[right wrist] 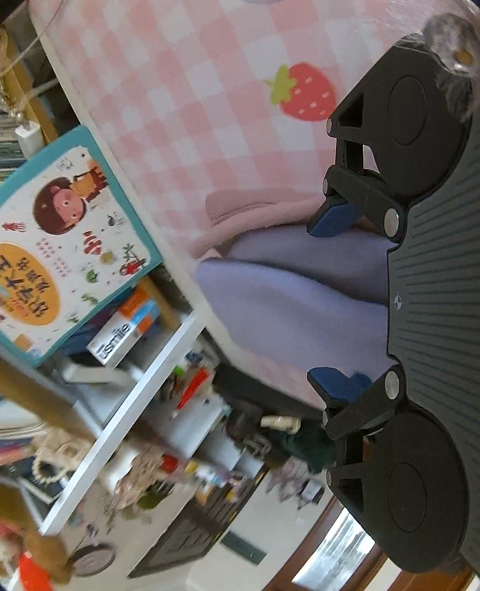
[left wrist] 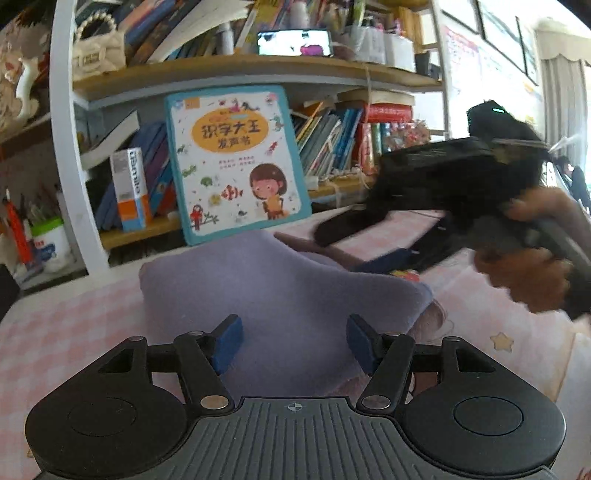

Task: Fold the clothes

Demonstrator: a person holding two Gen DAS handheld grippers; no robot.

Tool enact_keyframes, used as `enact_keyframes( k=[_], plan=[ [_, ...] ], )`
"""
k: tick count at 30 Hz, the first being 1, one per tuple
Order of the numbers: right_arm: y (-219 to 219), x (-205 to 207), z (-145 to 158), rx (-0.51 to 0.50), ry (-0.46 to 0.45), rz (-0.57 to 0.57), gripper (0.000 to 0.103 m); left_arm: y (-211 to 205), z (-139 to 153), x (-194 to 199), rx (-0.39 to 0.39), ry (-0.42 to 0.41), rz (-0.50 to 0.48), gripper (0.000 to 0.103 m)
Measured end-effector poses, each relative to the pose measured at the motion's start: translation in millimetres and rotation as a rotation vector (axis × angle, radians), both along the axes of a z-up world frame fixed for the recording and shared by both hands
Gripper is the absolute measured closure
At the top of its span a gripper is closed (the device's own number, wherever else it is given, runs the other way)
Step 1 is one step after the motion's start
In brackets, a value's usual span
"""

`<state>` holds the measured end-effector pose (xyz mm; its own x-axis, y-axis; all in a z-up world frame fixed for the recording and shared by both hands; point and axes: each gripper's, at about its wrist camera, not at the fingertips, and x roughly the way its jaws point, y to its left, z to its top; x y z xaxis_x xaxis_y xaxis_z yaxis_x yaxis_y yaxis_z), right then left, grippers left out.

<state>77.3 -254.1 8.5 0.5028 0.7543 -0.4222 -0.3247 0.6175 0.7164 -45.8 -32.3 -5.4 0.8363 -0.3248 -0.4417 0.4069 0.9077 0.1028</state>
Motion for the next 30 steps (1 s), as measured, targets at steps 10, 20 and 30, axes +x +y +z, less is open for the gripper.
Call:
enact_keyframes(
  k=[10, 20, 30],
  plan=[
    [27.2, -0.2, -1.2, -0.206, -0.069, -0.039, 0.090, 6.1, -8.3, -5.3, -0.030, -0.051, -0.047, 0.035],
    [28.2, -31.6, 2.0, -0.355, -0.181, -0.092, 0.102, 10.4, -8.0, -1.7, -0.060, -0.034, -0.073, 0.025],
    [-10.7, -46.3, -1.9, -0.058, -0.076, -0.070, 0.029, 10.1, -8.3, -1.0, -0.059, -0.030, -0.083, 0.020]
  ],
)
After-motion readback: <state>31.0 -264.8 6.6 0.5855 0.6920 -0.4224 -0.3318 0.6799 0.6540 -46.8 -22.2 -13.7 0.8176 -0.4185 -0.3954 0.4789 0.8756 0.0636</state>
